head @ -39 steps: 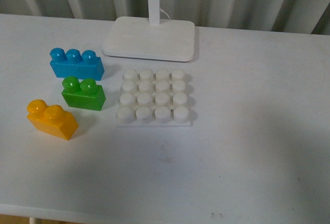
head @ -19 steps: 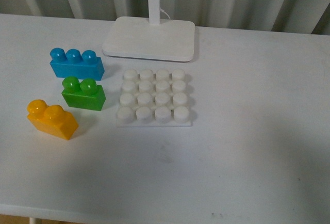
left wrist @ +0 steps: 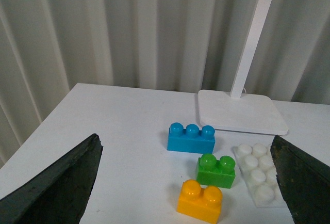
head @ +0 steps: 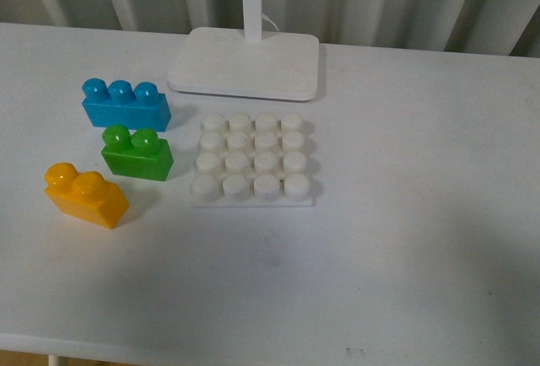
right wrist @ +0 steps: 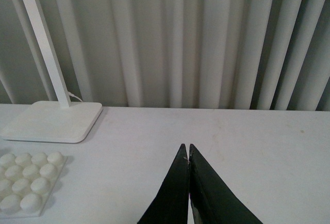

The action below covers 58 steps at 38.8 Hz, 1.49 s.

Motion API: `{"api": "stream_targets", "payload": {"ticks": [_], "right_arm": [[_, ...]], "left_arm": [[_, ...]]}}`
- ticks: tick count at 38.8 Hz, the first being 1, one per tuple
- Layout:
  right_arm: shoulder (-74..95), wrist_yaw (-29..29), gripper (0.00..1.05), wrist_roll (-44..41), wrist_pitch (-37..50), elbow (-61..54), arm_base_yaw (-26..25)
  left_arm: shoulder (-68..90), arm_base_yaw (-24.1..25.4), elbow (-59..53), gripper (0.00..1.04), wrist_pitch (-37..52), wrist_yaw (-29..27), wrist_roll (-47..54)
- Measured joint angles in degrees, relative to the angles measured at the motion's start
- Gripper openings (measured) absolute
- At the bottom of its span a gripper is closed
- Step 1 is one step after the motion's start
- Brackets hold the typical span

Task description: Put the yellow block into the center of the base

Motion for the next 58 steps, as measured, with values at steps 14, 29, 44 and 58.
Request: {"api": "stream_targets", "payload": {"ticks": [14, 29, 44, 58], "right_arm": [[0.0, 0.0, 0.63, -0.1, 0.0, 0.0, 0.0], [0.0, 0.0, 0.95, 0.0, 0.0, 0.0, 0.0], [0.0, 0.0, 0.95, 0.0, 0.0, 0.0, 0.0], [0.0, 0.0, 0.95, 0.0, 0.0, 0.0, 0.0]], "left_arm": [[0.0, 0.0, 0.0, 0.98, 0.0, 0.0, 0.0], [29.3, -5.8, 6.1, 0.98, -2.6, -1.0, -16.7], [81.7, -5.6, 9.0, 0.98, 41.6, 4.9, -8.1], [92.1, -5.3, 12.5, 0.98, 48.1, 8.2, 2.2]]}}
